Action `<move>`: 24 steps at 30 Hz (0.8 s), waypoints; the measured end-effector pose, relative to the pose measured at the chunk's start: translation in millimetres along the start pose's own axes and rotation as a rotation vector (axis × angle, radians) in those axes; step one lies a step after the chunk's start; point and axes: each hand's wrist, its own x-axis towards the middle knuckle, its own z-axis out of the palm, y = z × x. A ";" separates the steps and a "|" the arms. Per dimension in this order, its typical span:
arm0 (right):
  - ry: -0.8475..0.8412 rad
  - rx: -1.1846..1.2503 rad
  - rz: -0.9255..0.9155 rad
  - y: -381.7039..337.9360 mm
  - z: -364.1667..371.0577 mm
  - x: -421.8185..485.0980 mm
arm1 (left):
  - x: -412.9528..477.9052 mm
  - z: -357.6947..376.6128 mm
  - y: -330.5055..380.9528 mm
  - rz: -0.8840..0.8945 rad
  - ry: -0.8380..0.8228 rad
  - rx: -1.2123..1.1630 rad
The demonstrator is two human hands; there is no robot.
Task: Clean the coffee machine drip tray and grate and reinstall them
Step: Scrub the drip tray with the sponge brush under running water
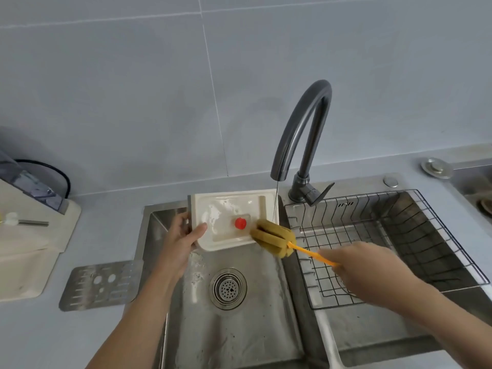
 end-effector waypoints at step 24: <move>0.213 0.229 0.120 16.3 -15.4 -36.7 | 18.4 9.2 -27.2 -0.157 -0.201 -0.382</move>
